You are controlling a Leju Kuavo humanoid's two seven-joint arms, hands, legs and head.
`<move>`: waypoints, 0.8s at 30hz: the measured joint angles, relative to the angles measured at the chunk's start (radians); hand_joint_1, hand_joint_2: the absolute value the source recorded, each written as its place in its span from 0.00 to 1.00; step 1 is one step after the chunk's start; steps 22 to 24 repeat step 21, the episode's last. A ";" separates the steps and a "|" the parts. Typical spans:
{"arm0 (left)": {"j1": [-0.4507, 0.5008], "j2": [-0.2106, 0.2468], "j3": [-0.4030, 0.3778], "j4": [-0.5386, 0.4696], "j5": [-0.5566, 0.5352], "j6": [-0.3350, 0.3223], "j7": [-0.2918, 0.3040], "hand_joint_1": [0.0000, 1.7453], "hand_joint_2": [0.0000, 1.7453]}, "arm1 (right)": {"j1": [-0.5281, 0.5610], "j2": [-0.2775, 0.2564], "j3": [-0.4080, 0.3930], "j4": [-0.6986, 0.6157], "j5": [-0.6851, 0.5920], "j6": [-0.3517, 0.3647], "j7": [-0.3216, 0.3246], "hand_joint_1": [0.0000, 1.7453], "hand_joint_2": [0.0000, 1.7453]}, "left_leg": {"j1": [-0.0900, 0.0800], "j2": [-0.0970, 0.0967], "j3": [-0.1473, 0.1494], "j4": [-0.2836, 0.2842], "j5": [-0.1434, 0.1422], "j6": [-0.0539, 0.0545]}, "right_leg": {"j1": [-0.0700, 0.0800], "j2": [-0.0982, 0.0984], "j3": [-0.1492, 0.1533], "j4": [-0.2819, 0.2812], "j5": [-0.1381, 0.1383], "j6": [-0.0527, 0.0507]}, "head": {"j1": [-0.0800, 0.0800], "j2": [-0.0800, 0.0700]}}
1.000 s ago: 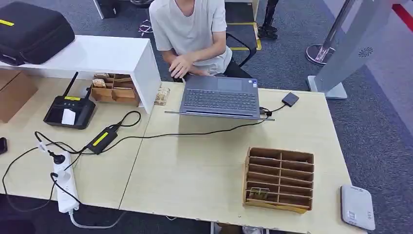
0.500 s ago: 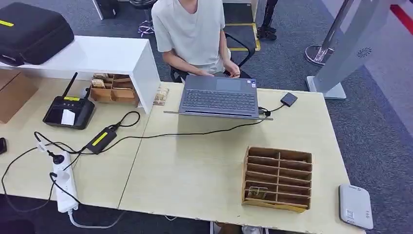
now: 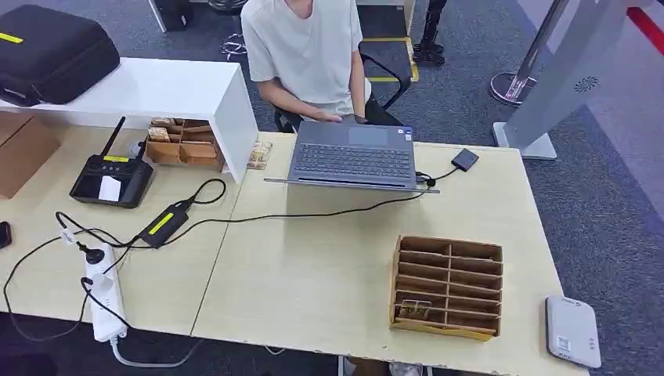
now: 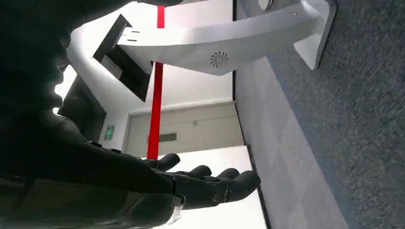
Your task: Pass the card to the sensor for recognition and then transmit it.
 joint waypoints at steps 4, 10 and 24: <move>-0.001 0.000 0.000 0.000 0.002 0.000 0.005 0.00 1.00 | -0.008 0.059 0.000 0.000 -0.011 0.020 -0.007 0.00 1.00 | 0.000 0.000 0.000 0.000 0.000 0.000 | 0.000 0.000 0.000 0.000 0.000 0.000 | 0.000 0.000; -0.016 -0.001 0.000 0.000 0.015 -0.003 0.072 0.00 0.00 | -0.024 0.170 -0.029 0.003 -0.074 0.035 -0.038 0.00 1.00 | 0.002 0.000 0.000 0.000 0.001 -0.001 | 0.002 0.000 0.000 0.001 0.000 -0.001 | 0.000 0.000; -0.023 0.000 0.000 0.000 0.045 0.003 0.170 0.00 1.00 | -0.039 0.348 -0.097 0.006 -0.129 0.057 -0.067 0.00 1.00 | 0.002 0.000 0.000 0.000 0.001 -0.002 | 0.002 0.000 0.000 0.001 0.000 -0.002 | 0.000 0.000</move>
